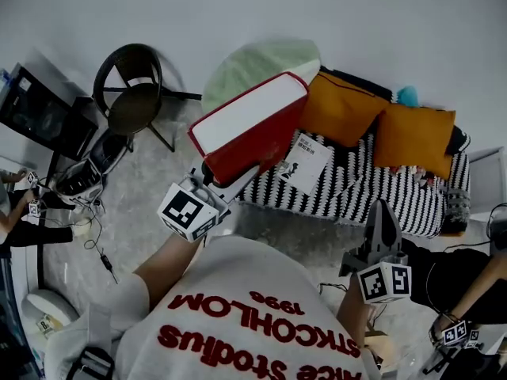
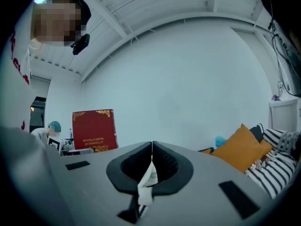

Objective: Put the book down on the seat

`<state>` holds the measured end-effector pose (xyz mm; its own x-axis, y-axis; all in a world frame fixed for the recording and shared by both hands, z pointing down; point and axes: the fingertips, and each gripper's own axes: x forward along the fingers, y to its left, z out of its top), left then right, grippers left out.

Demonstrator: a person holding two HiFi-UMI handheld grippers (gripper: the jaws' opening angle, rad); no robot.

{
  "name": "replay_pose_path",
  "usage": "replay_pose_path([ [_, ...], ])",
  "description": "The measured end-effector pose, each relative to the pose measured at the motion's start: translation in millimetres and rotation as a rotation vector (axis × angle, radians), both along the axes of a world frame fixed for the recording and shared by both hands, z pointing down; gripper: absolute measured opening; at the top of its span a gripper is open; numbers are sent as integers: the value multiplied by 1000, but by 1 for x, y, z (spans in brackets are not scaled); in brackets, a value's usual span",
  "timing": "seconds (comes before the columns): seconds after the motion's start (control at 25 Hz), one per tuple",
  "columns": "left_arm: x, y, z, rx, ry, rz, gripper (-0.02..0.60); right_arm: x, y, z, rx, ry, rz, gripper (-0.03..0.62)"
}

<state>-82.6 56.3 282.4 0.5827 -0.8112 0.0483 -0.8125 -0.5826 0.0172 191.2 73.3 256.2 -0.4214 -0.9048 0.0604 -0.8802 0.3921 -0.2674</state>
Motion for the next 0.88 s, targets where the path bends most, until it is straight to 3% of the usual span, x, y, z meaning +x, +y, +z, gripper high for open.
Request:
replay_pose_path([
  [0.88,12,-25,24,-70,28,49,239,-7,-38,31,-87,1,-21,26],
])
